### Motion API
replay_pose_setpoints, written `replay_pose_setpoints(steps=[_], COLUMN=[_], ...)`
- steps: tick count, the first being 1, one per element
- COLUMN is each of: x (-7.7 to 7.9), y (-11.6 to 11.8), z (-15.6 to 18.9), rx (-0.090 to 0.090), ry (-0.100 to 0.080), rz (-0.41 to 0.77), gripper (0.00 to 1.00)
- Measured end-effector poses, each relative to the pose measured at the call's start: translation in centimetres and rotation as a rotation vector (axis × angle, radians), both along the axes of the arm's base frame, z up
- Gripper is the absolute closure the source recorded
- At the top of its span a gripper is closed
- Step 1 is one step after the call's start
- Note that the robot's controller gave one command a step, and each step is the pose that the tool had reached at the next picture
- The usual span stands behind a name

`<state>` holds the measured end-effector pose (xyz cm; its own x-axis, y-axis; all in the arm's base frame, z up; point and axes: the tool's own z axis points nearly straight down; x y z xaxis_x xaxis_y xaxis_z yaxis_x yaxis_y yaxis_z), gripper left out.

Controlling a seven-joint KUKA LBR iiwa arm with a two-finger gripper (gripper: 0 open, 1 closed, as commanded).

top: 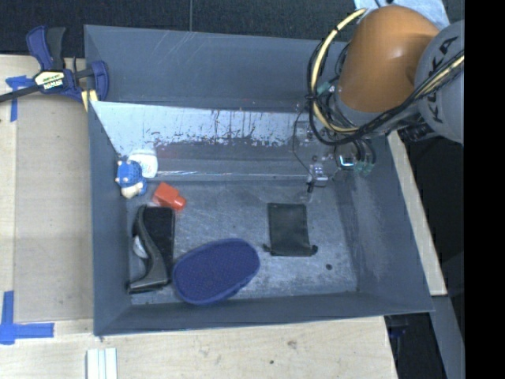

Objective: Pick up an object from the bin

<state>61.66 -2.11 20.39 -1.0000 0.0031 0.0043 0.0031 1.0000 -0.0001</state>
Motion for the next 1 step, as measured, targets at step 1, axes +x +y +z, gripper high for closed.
replay_pose_setpoints(steps=[1], x=[0.23], y=[-1.17], z=[7.19], rx=[-0.001], ry=[-0.016], rz=[0.033], gripper=[0.00])
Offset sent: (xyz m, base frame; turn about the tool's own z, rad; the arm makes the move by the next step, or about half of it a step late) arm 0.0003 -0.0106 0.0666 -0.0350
